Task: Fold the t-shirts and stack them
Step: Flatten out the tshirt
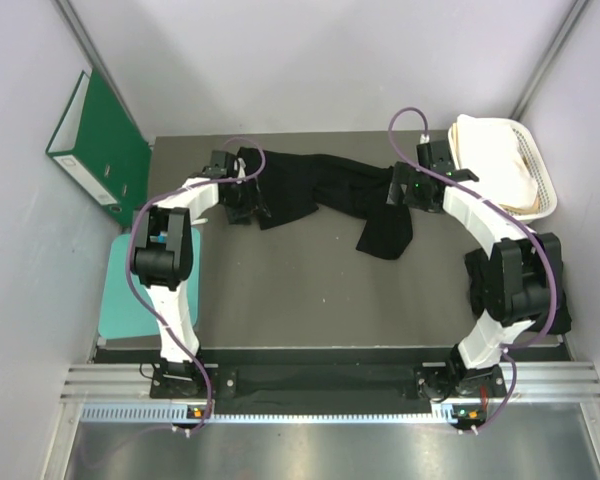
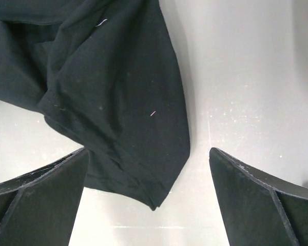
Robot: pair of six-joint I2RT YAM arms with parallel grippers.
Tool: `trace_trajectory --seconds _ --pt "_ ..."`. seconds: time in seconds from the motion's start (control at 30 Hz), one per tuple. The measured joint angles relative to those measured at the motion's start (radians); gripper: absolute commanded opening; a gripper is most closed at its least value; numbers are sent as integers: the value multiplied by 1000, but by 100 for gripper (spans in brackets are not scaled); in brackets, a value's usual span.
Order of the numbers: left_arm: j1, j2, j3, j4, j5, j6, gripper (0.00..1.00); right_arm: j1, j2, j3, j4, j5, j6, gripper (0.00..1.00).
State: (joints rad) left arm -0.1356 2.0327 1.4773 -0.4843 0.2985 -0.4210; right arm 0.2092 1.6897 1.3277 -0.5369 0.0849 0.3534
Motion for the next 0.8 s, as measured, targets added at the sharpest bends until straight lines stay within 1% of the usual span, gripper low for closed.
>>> trace_trajectory --seconds 0.03,0.13,0.17,0.2,0.37,0.47,0.63,0.77,0.8 --pt "-3 10 0 3 1 0 64 2 0 0 0 -1 4 100" --pt "-8 23 2 23 9 0 33 7 0 2 -1 -9 10 100" --pt "-10 27 3 28 12 4 22 9 0 2 -1 -10 10 100" --pt "-13 34 5 31 15 3 0 11 0 2 -1 -12 11 99" --pt "-32 66 15 39 47 8 0 26 8 19 1 -34 15 100" --pt "-38 65 15 38 45 8 0 58 45 76 14 -42 12 100" --pt "-37 57 18 23 27 14 0 163 180 248 14 -18 -22 100" --pt "-35 39 32 8 18 22 0 256 311 375 -11 64 -49 100" --pt "-35 34 38 5 17 23 0 277 341 396 -27 105 -55 98"
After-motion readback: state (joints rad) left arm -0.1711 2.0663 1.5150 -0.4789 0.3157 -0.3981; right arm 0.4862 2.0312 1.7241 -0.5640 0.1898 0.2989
